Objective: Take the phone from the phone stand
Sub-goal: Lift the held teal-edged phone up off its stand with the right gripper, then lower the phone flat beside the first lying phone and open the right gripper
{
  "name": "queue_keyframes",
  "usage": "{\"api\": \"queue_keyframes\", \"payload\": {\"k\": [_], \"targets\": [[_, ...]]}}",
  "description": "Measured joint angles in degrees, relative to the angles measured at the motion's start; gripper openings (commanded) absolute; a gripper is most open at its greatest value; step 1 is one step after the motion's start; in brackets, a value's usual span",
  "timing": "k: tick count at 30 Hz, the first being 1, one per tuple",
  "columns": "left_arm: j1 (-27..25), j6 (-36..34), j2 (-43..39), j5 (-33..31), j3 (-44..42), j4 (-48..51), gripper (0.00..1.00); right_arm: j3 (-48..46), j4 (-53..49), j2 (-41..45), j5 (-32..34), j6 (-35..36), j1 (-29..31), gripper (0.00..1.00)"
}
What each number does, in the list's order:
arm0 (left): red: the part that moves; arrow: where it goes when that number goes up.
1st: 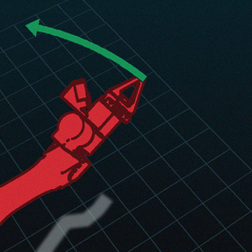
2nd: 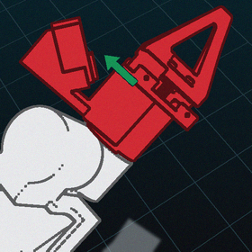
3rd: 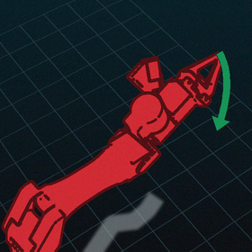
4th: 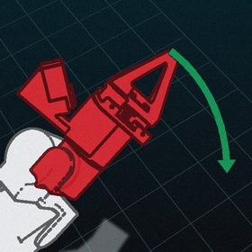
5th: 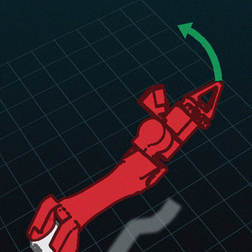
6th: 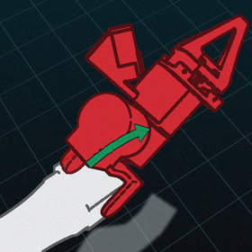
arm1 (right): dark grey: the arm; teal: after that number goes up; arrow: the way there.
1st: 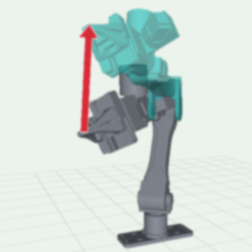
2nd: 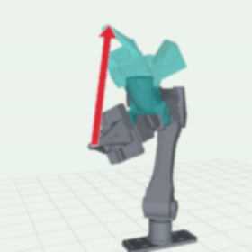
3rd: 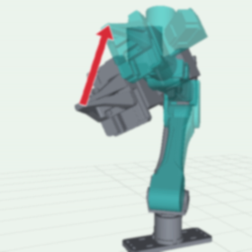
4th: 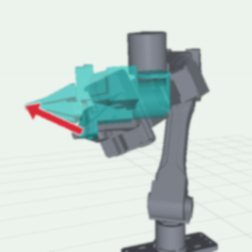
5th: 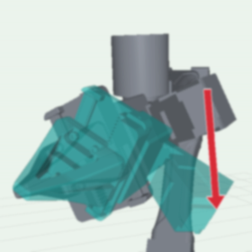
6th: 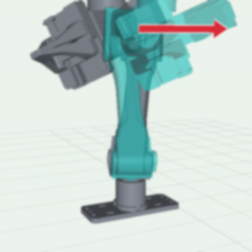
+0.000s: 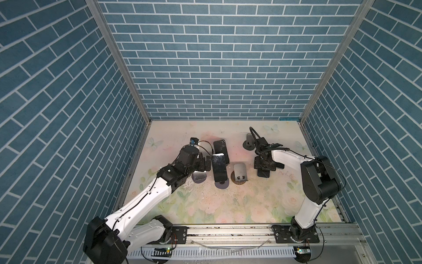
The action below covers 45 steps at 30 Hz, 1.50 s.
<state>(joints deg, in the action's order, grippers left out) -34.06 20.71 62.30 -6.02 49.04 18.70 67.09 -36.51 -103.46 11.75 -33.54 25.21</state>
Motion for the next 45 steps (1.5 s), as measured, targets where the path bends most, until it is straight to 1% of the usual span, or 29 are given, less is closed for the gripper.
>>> {"api": "queue_keyframes", "payload": {"k": [7, 17, 45], "targets": [[0.00, 0.00, -0.17, -0.39, 0.00, 0.85, 1.00, 4.52, 0.33, -4.09, -0.07, 2.56, -2.40, 0.63], [0.00, -0.02, -0.68, -0.52, 0.00, 1.05, 1.00, 8.52, 0.44, -8.28, -1.31, 4.11, -4.94, 0.64], [0.00, -0.83, 0.09, -0.79, 1.01, 2.12, 1.00, 12.15, -0.35, -10.97, -2.67, 4.92, -7.34, 0.76]]}}
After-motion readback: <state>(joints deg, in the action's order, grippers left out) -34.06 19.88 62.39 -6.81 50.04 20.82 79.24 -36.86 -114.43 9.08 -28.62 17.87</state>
